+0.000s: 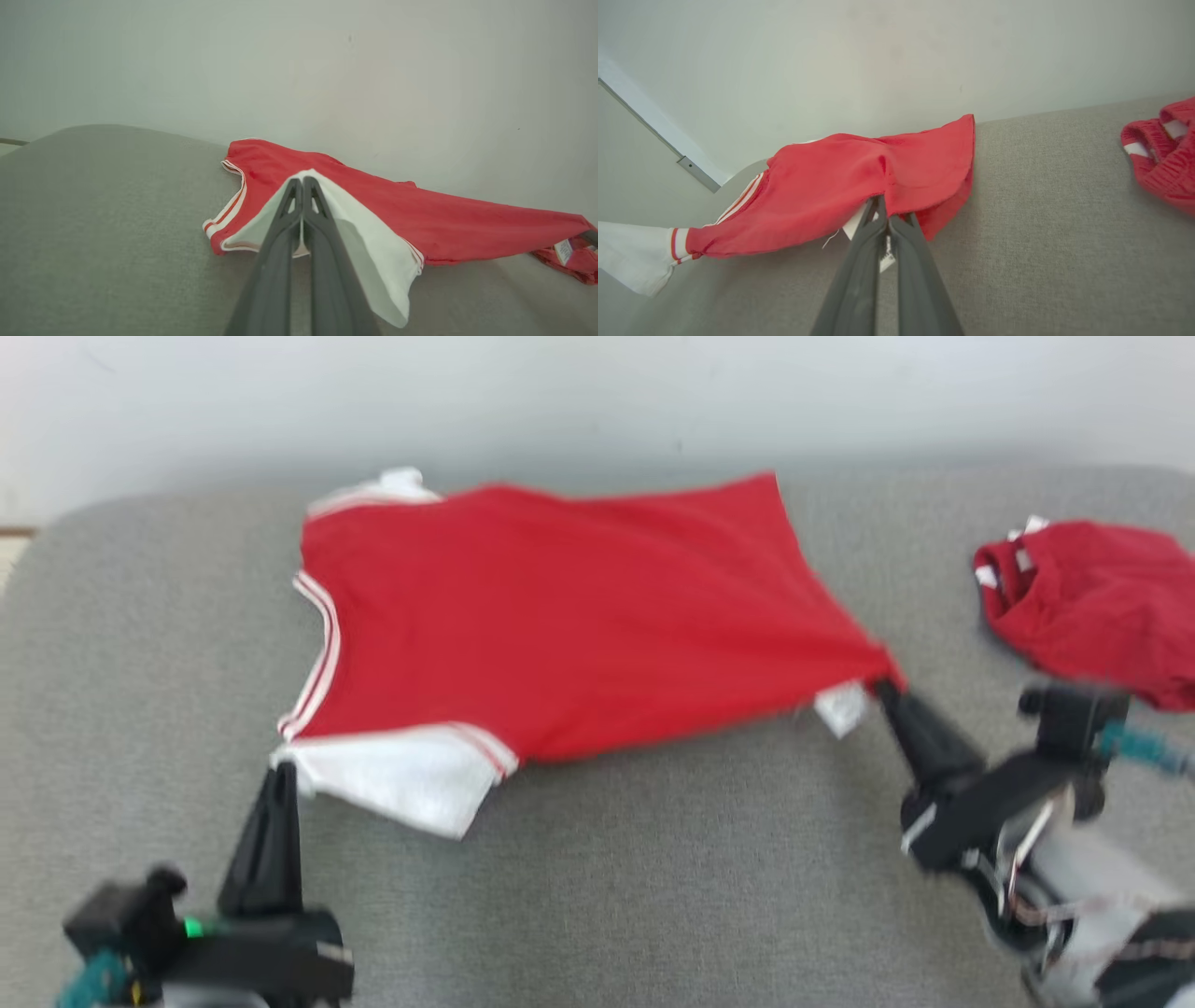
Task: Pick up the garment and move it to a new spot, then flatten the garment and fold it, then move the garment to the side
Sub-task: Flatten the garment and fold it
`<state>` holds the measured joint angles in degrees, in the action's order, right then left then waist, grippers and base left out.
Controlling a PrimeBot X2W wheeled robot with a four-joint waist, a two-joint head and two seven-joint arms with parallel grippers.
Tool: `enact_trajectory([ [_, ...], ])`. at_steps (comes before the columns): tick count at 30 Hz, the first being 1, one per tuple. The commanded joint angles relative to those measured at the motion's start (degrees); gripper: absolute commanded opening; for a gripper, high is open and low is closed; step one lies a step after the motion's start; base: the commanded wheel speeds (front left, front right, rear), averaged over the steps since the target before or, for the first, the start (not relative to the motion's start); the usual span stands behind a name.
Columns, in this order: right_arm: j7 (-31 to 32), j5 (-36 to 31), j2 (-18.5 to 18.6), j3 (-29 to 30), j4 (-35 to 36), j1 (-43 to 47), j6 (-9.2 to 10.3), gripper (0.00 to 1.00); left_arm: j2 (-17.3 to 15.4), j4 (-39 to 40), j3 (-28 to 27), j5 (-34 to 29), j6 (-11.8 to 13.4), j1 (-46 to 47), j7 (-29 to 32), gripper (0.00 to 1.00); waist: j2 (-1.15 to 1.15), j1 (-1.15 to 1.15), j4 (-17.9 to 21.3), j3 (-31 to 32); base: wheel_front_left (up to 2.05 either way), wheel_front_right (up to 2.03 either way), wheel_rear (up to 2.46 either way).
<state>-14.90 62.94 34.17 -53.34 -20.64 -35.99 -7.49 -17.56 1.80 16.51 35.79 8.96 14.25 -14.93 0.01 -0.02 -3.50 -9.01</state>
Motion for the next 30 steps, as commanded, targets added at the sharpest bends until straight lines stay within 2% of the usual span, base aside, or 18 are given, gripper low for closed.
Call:
enact_trajectory([
  [1, -0.3, -0.6, -0.3, 0.7, 1.1, 3.0, 0.01, 0.00, 0.7, 0.7, -0.9, -0.6, 0.2, -2.8, -0.3, 0.00, -0.01, 0.02, -0.5, 3.2, 0.00, 0.00, 0.00],
  [3, -0.3, -1.9, -0.2, 1.9, 2.2, 6.1, 0.01, 0.00, 2.3, 1.5, -2.5, -1.0, 0.8, -6.2, -0.3, 0.00, -0.01, 0.02, -0.6, 4.3, 0.00, 0.00, 0.00],
  [7, -0.1, -3.9, 0.3, 3.5, 4.5, 13.0, 0.00, 0.00, 4.7, 2.0, -4.5, -1.4, -0.2, -12.2, -0.3, 0.00, -0.01, 0.02, -1.3, 7.0, 0.00, 0.00, 0.00],
  [11, 2.1, -5.8, 2.4, 3.6, 6.3, 18.0, 0.01, 0.00, 6.3, 2.0, -5.8, -1.6, -0.8, -16.7, -0.4, 0.00, -0.01, 0.02, -1.8, 9.3, 0.00, 0.00, 0.00],
  [22, 7.5, -8.2, 3.7, 8.1, 10.1, 27.9, 0.01, 0.00, 7.8, 2.1, -7.3, -3.4, -0.7, -24.3, -0.4, 0.00, -0.01, 0.02, -2.4, 10.2, 0.00, 0.00, 0.00],
  [30, 11.1, -10.5, 1.7, 12.4, 11.8, 31.6, 0.01, 0.00, 8.4, 0.2, -7.6, -2.9, -1.5, -24.0, -0.4, 0.00, -0.01, 0.02, -2.1, 8.7, 0.00, 0.00, 0.00],
])
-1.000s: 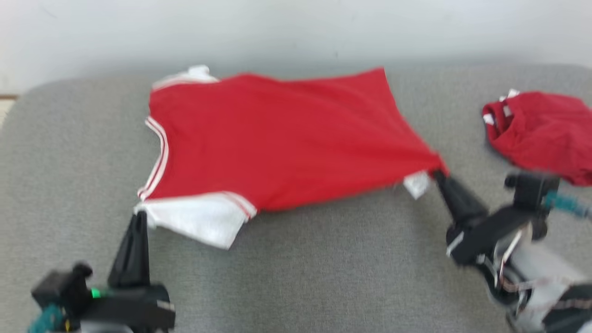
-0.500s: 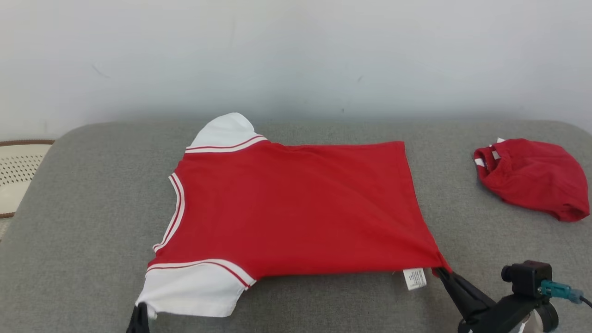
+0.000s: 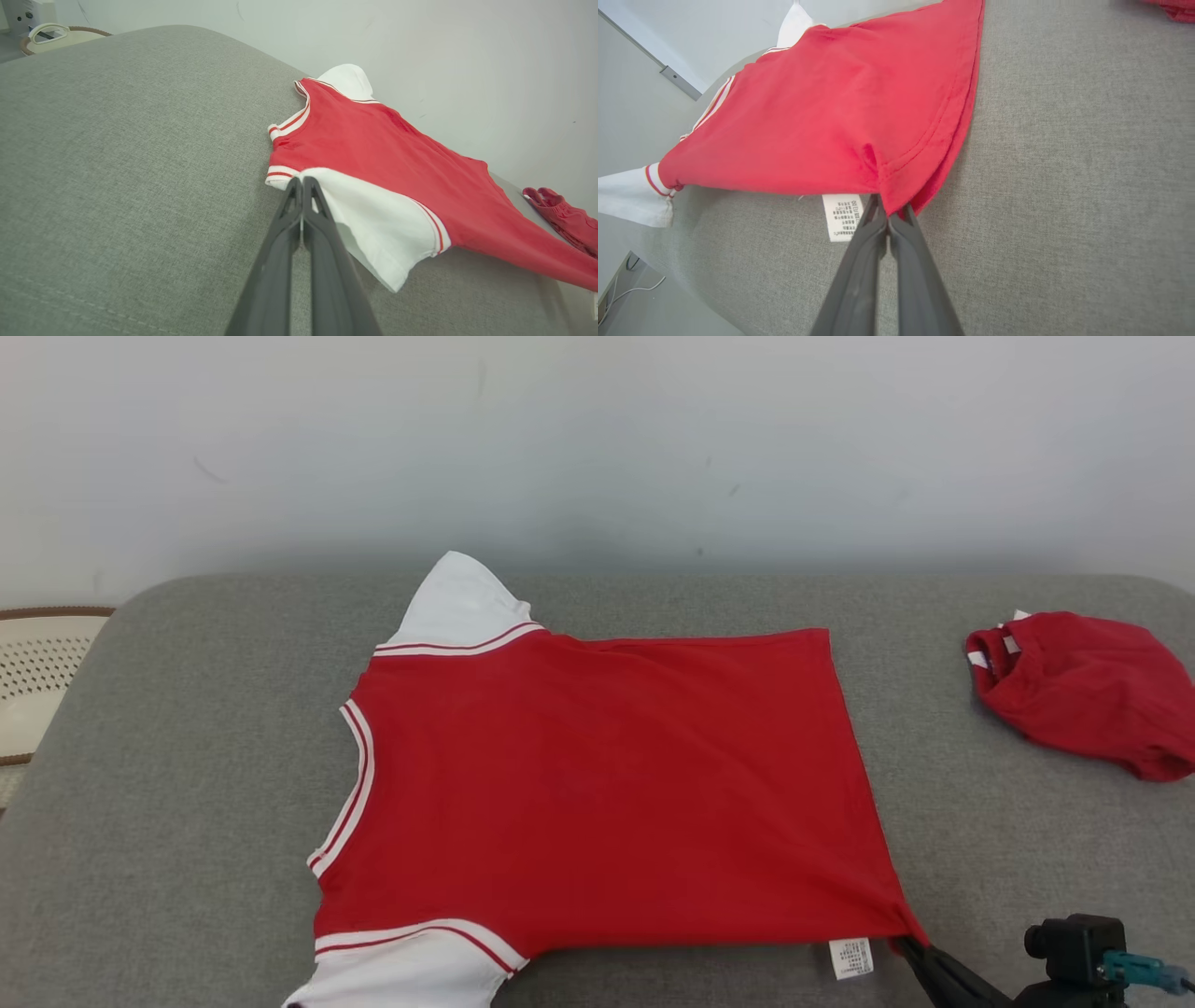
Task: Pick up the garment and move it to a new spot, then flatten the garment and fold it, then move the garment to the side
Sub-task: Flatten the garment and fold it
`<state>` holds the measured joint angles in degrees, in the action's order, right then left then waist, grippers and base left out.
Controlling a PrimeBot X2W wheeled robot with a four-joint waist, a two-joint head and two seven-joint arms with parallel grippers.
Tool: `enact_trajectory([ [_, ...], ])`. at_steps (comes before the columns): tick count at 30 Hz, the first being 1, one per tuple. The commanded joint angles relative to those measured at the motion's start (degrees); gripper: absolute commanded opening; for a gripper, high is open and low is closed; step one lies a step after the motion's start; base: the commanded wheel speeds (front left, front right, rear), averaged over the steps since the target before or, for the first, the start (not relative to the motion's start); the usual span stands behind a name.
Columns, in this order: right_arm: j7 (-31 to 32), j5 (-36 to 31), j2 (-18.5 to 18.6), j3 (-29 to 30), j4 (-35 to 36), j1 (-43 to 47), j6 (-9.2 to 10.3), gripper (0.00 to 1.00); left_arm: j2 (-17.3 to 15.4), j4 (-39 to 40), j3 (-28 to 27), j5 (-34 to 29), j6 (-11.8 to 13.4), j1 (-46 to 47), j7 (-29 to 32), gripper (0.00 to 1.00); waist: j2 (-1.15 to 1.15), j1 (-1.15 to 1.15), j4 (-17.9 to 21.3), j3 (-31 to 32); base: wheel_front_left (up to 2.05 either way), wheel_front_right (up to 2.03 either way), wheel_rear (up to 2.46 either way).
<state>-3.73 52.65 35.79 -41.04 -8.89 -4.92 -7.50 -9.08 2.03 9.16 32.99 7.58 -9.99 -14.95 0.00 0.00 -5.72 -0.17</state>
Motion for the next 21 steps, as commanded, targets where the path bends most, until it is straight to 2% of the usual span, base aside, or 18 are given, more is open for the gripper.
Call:
enact_trajectory([
  [1, 0.0, -0.5, -0.2, 0.5, 0.3, 0.8, 0.02, 0.00, 0.1, -0.1, -0.4, -0.2, -0.2, 0.5, -0.3, 0.00, 0.00, 0.00, 0.3, -0.3, 0.00, 0.00, 0.00],
  [7, 1.6, -0.6, -1.5, 2.5, 2.2, 0.2, 0.02, 0.00, -1.0, 1.1, 0.0, -2.4, -1.4, 3.7, -0.1, 0.00, 0.00, 0.00, 1.1, -0.6, 0.00, 0.00, 0.00],
  [11, 5.1, -0.2, -1.9, 2.7, 2.3, -2.6, 0.02, 0.00, -3.4, 1.2, -0.3, -2.8, -2.5, 9.2, 1.4, 0.00, 0.00, 0.00, 2.0, -1.7, 0.00, 0.00, 0.00],
  [21, 12.8, 1.6, -3.2, 0.4, -1.9, -14.1, 0.02, 0.00, -7.3, -6.5, 0.6, -4.2, -5.0, 22.5, 5.8, 0.00, 0.00, 0.00, 4.1, -4.8, 0.00, 0.00, 0.00],
])
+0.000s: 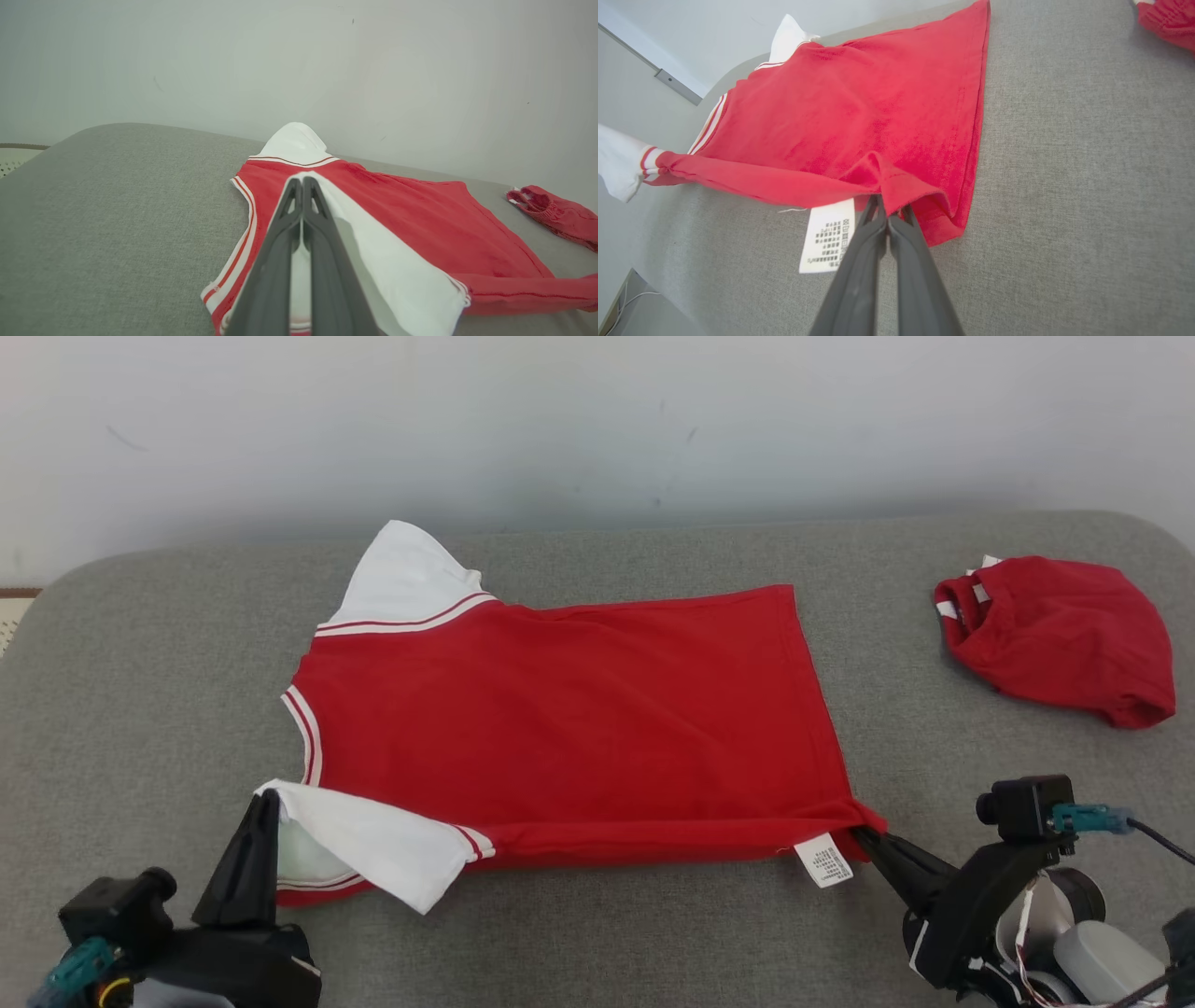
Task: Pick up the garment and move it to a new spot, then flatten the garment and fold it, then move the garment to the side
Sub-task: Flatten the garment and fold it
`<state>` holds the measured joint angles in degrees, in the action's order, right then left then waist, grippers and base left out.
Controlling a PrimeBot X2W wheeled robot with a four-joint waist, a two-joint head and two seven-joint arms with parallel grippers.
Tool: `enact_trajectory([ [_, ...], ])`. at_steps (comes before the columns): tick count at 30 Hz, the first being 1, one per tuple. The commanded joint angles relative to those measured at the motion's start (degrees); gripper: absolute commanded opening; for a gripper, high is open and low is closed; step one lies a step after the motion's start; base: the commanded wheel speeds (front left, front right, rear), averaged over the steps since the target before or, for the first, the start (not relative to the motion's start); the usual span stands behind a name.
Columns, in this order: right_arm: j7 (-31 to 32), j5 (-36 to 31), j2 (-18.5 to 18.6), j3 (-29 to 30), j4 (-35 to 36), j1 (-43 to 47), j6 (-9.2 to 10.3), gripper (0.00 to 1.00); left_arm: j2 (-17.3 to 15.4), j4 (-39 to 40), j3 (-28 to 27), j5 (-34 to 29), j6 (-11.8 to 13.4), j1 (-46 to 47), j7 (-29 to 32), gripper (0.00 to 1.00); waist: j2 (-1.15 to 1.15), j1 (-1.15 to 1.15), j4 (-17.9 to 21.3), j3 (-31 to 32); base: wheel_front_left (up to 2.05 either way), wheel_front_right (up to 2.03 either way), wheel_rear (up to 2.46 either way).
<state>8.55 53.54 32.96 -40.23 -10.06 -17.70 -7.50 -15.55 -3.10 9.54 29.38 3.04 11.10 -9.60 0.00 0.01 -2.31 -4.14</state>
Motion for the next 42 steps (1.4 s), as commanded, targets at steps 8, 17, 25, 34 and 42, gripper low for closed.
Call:
enact_trajectory([
  [8, 2.5, 3.1, -2.0, -3.7, -6.8, -9.0, 0.02, 0.00, -1.5, -11.8, 2.0, -1.1, -3.3, 9.5, 1.2, 0.00, 0.00, -0.01, 1.0, -2.4, 0.00, 0.00, 0.00],
  [17, 1.4, 5.7, -4.5, -8.5, -14.4, -16.9, 0.02, 0.00, -1.3, -25.2, 4.1, -2.1, -6.5, 18.3, -0.3, 0.00, 0.00, -0.01, 1.1, -4.5, 0.00, 0.00, 0.00],
  [25, -1.0, 6.9, -5.4, -12.9, -19.1, -21.2, 0.02, 0.38, 0.0, -35.0, 6.2, -2.5, -8.4, 24.1, -2.7, 0.00, 0.00, -0.01, 1.1, -5.7, 0.00, 0.00, 0.00],
  [34, -6.3, 7.1, -2.9, -16.6, -20.9, -20.7, 0.02, 1.00, 0.6, -38.9, 6.3, -3.3, -8.6, 23.6, -5.3, 1.00, 0.00, -0.01, 0.8, -3.3, 0.00, 0.00, 0.00],
  [42, -13.4, 6.3, -0.3, -16.1, -19.8, -16.9, 0.02, 1.00, 0.7, -27.4, 2.3, -5.6, -5.3, 14.2, -5.7, 1.00, 0.00, -0.01, 0.5, -0.3, 0.00, 0.00, 0.00],
])
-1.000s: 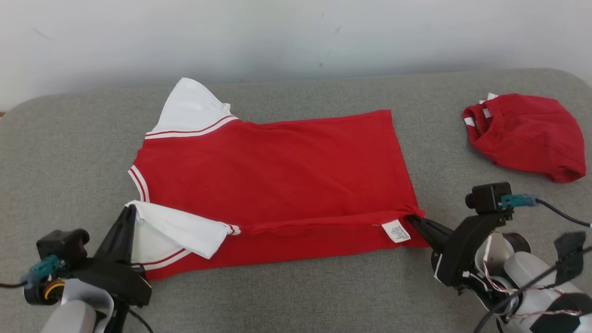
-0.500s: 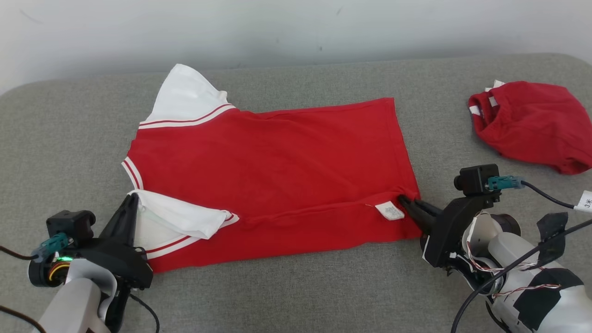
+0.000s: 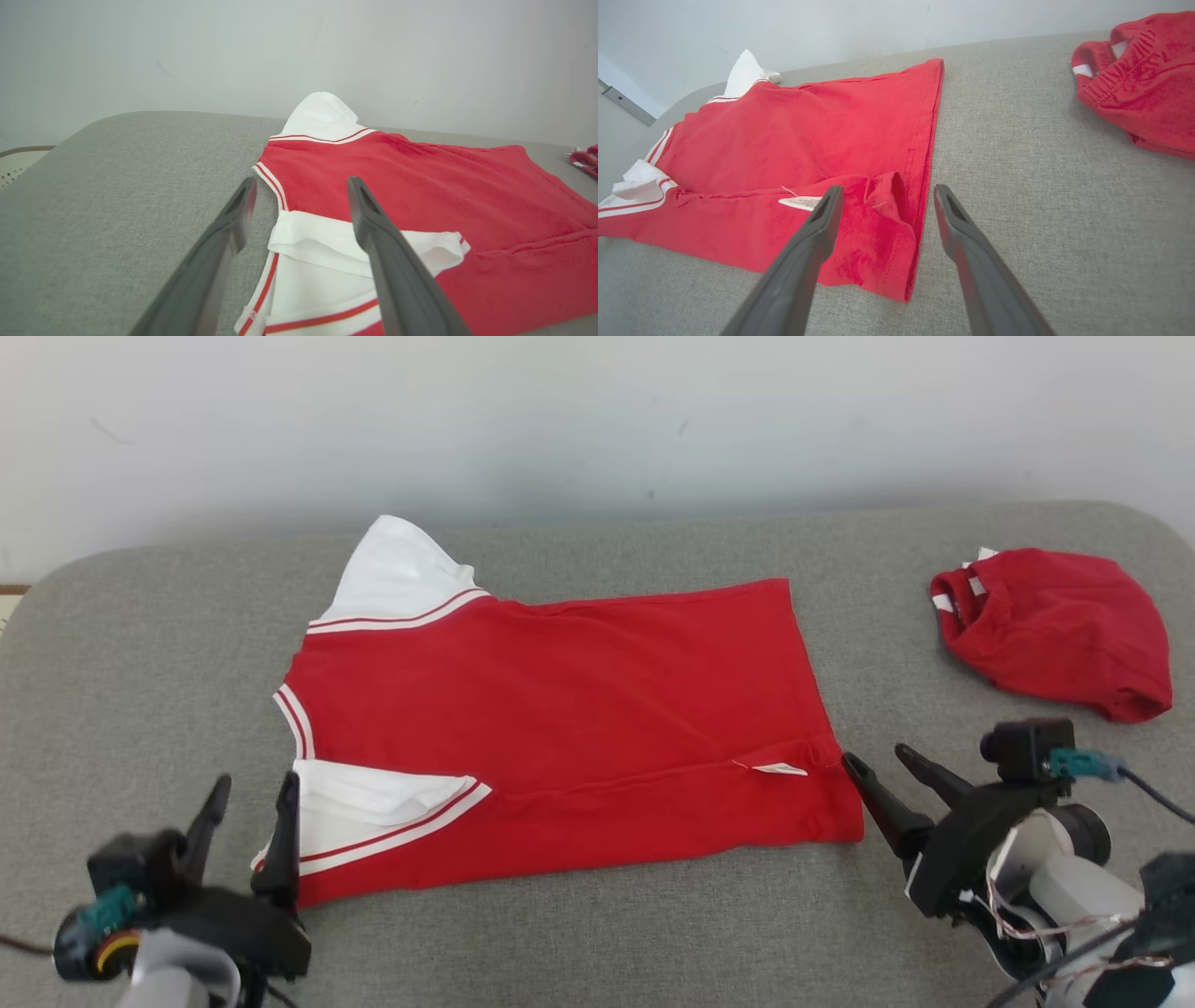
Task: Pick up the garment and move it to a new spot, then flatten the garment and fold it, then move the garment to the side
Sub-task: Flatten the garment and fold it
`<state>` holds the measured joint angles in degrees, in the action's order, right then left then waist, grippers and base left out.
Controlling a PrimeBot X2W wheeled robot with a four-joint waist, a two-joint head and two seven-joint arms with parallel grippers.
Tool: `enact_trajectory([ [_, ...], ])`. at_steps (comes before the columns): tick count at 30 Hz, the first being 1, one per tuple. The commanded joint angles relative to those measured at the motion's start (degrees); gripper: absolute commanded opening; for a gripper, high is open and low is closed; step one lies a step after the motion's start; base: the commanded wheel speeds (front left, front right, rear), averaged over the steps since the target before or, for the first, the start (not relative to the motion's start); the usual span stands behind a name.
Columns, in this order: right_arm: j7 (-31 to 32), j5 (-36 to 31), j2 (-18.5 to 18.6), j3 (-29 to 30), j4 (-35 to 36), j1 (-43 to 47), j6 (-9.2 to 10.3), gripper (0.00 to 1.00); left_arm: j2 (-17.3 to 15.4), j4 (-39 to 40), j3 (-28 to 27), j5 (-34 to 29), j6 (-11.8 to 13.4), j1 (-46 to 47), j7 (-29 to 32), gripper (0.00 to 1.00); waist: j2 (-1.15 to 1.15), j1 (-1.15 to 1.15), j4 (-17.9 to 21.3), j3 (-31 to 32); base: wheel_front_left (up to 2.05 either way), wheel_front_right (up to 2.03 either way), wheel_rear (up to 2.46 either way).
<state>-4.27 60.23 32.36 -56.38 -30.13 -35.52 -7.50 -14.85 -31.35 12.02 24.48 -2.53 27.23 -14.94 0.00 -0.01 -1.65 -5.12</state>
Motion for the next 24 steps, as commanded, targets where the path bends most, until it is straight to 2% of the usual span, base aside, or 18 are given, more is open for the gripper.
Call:
enact_trajectory([
  [1, -1.4, -0.8, 0.5, 0.1, 0.4, 1.5, 0.02, 1.00, 0.2, 2.5, -0.6, -1.2, 0.7, -3.4, -0.3, 1.00, 0.00, 0.01, -0.3, 1.0, 0.00, 0.00, 0.00],
  [7, -5.5, -3.6, 0.7, 1.6, 0.2, 5.1, 0.02, 1.00, 1.7, 11.2, -2.5, -3.0, 3.1, -11.6, -0.4, 1.00, 0.00, 0.01, -0.6, 1.6, 0.00, 0.00, 0.00],
  [11, -6.5, -4.4, -0.4, 3.1, -0.2, 6.9, 0.02, 1.00, 2.5, 13.1, -3.3, -3.5, 3.6, -14.3, -0.4, 1.00, 0.00, 0.01, -0.7, 1.4, 0.00, 0.00, 0.00],
  [17, -7.5, -7.5, -2.0, 5.9, -1.3, 9.1, 0.02, 1.00, 3.1, 12.2, -3.4, -5.2, 4.0, -16.1, -0.4, 1.00, 0.00, 0.01, -0.7, 0.5, 0.00, 0.00, 0.00],
  [24, -7.1, -11.2, -4.0, 8.3, -2.3, 9.1, 0.02, 1.00, 3.6, 7.5, -5.6, -4.7, 2.9, -14.0, -0.4, 1.00, 0.00, 0.01, -0.3, -1.2, 0.00, 0.00, 0.00],
])
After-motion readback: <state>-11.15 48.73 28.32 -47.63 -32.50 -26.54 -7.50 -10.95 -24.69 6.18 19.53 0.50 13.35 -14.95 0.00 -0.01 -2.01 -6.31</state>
